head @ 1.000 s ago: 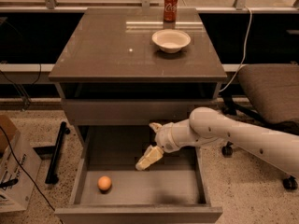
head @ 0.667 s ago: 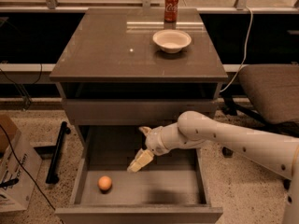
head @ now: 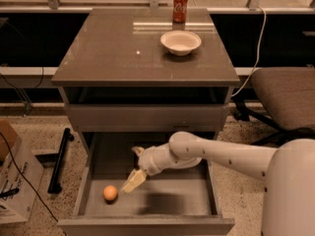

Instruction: Pick orange from middle drawer and place on counter

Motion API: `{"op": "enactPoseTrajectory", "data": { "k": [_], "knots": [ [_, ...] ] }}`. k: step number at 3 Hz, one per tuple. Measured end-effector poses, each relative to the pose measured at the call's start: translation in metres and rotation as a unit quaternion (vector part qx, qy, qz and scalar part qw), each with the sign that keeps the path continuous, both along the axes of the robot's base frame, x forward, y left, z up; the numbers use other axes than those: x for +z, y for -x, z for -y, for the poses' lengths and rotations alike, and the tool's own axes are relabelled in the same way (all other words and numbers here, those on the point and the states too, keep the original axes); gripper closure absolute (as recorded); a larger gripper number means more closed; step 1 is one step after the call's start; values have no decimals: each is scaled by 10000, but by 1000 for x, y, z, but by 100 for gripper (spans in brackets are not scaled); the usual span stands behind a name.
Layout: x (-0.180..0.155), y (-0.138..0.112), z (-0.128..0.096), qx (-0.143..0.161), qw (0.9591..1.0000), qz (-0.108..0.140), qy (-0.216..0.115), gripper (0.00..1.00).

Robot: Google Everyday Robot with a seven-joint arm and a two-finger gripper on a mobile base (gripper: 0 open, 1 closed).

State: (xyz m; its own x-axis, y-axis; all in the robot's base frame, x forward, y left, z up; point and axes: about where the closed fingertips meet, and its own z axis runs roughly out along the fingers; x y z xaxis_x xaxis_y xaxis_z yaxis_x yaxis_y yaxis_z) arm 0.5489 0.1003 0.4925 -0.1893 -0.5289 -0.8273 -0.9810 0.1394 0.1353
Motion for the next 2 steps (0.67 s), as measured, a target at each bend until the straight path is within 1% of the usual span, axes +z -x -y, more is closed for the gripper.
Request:
{"op": "enactPoseTrajectory", "data": {
  "k": [1, 2],
  "knots": [
    [-33, 8, -21, 11, 9999, -133, -42, 0],
    [-62, 10, -48, 26, 9995, -246, -180, 0]
  ]
}}
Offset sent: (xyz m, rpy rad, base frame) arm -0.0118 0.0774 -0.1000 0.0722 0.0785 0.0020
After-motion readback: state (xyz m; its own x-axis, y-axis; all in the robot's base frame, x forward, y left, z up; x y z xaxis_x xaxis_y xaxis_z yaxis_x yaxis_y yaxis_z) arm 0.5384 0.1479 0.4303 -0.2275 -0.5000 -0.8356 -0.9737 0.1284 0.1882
